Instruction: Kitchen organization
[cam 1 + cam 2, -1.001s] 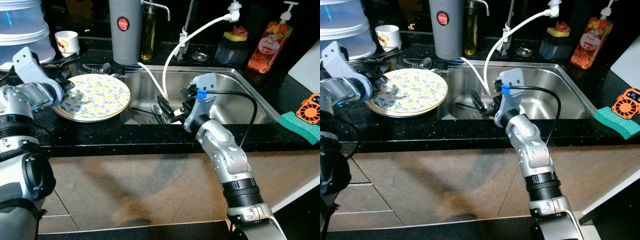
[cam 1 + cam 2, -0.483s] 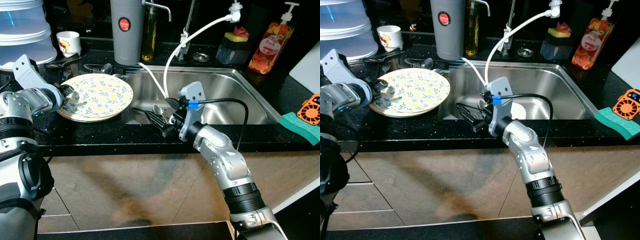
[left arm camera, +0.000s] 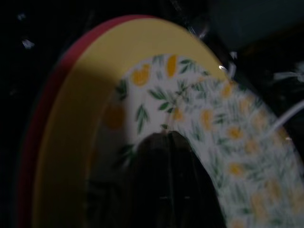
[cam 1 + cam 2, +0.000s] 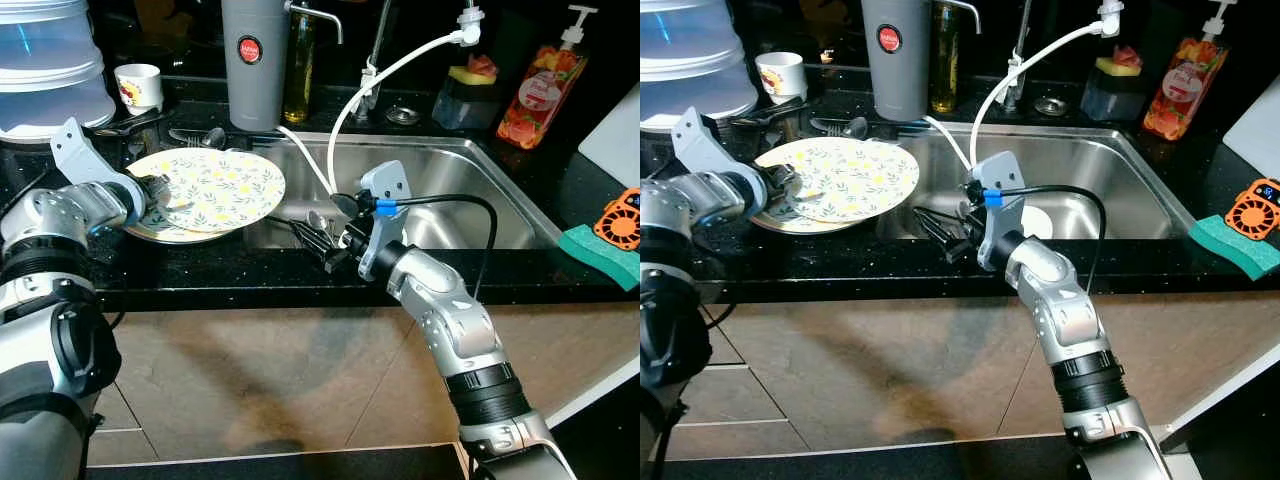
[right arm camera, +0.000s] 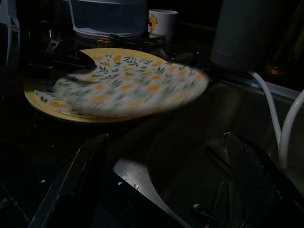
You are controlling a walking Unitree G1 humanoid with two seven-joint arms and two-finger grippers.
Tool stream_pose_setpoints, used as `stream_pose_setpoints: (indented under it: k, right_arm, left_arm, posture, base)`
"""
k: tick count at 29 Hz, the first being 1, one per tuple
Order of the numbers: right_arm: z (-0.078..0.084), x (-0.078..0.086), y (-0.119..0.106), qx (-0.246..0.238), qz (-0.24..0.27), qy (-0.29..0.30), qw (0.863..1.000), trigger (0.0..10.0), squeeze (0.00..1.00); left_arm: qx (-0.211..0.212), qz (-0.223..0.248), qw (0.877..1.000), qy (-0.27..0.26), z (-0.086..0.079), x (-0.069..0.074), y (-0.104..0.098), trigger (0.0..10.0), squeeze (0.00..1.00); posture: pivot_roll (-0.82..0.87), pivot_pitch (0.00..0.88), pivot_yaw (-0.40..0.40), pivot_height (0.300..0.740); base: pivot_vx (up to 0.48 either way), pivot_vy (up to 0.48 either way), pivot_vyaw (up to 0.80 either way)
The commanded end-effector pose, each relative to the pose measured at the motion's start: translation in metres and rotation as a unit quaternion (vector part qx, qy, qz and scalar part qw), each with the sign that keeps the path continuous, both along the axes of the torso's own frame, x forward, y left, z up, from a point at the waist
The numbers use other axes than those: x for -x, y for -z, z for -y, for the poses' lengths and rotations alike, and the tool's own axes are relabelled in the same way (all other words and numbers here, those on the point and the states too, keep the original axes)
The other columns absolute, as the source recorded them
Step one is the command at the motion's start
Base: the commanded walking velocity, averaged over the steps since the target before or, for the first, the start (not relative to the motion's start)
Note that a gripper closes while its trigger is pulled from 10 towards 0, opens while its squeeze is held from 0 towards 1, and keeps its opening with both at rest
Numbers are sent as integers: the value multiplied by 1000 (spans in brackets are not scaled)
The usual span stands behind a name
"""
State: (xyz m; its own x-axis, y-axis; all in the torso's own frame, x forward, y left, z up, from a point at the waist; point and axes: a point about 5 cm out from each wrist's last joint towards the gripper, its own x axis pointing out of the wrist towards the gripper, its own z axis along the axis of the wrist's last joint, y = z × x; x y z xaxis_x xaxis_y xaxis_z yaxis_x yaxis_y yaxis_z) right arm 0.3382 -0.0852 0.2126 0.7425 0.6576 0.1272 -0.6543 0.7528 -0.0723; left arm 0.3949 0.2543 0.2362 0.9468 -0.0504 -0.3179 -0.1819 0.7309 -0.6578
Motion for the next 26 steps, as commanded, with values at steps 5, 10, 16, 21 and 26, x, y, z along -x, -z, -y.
stream_pose_setpoints:
  k: [5,10,16,21,26]
  right_arm:
    - [5,-3,-1,4,-3,9,1000,10000,0]
    - [5,-4,-2,3,-2,11,1000,10000,0]
    - [6,-6,-3,1,-1,17,1000,10000,0]
    - [8,-7,-4,0,0,21,1000,10000,0]
    - [8,-7,-3,-1,0,23,1000,10000,0]
  left_arm:
    - [55,0,998,-21,0,0,8,0,0]
    - [79,75,994,-31,-11,0,-20,0,0]
    - [87,166,982,-25,-18,5,-57,0,0]
    - [64,196,978,13,-9,7,-71,10000,0]
    - [21,110,993,-35,-6,0,-48,10000,196]
  posture:
    - [96,0,-56,740]
    - [100,0,-64,740]
    - [102,0,-66,740]
    - [102,0,-66,740]
    - [102,0,-66,740]
  base:
    - [0,0,0]
    - [0,0,0]
    - [0,0,0]
    - [0,0,0]
    - [0,0,0]
